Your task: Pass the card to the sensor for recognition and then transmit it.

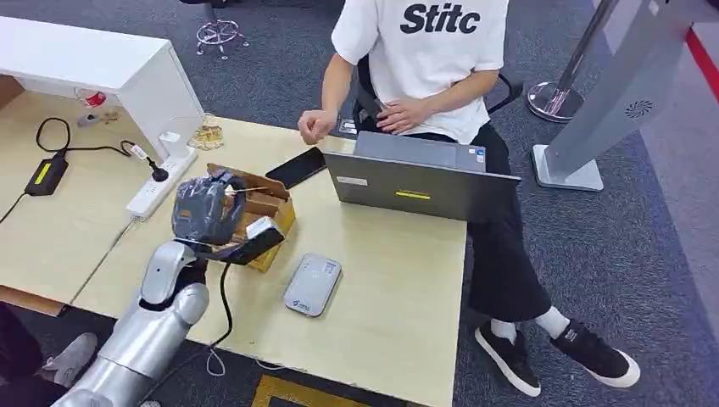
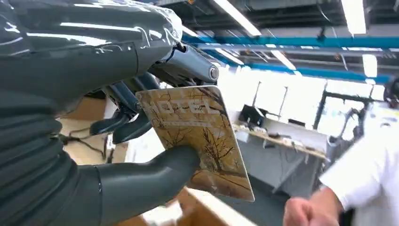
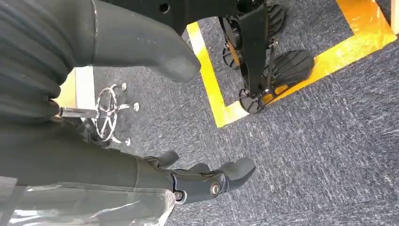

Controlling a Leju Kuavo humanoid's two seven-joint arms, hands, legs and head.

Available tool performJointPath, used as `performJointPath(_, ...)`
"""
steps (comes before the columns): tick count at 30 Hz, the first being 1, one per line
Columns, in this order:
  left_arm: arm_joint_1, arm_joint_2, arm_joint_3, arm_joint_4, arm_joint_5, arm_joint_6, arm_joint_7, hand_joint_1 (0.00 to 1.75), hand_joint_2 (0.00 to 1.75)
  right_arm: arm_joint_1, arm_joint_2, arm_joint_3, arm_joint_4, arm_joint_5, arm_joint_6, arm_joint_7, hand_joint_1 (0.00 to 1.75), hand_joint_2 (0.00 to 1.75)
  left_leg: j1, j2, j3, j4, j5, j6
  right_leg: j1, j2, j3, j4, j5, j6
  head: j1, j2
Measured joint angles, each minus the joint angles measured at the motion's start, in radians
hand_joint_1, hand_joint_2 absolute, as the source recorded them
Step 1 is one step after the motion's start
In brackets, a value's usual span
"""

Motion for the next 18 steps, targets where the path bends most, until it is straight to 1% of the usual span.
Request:
performJointPath(5,-0.010,0.021,0.056,-0.025,0.004,0.018,0.000,1.75,1.75,-0.001,0.000,-0.004,0.000,0.008,-0.001,0.001,0.00,1.75,0.000,0.000,0.000,0.000,0.000,0.000,0.000,0.000,0.000,0.000,0.000,0.000,0.000,0.000)
performJointPath(10,-0.015,0.030,0.094,-0.051,0.025,0.031,-0.002,1.75,1.75,-0.001,0.000,-0.010,0.000,0.010,-0.001,0.001,0.00,1.75,0.000,0.000,0.000,0.000,0.000,0.000,0.000,0.000,0.000,0.000,0.000,0.000,0.000,0.000)
performJointPath(18,-0.014,0.023,0.113,-0.092,0.022,0.063,-0.013,1.75,1.75,-0.002,0.001,-0.012,0.000,0.019,0.003,0.002,0.00,1.75,0.000,0.000,0.000,0.000,0.000,0.000,0.000,0.000,0.000,0.000,0.000,0.000,0.000,0.000)
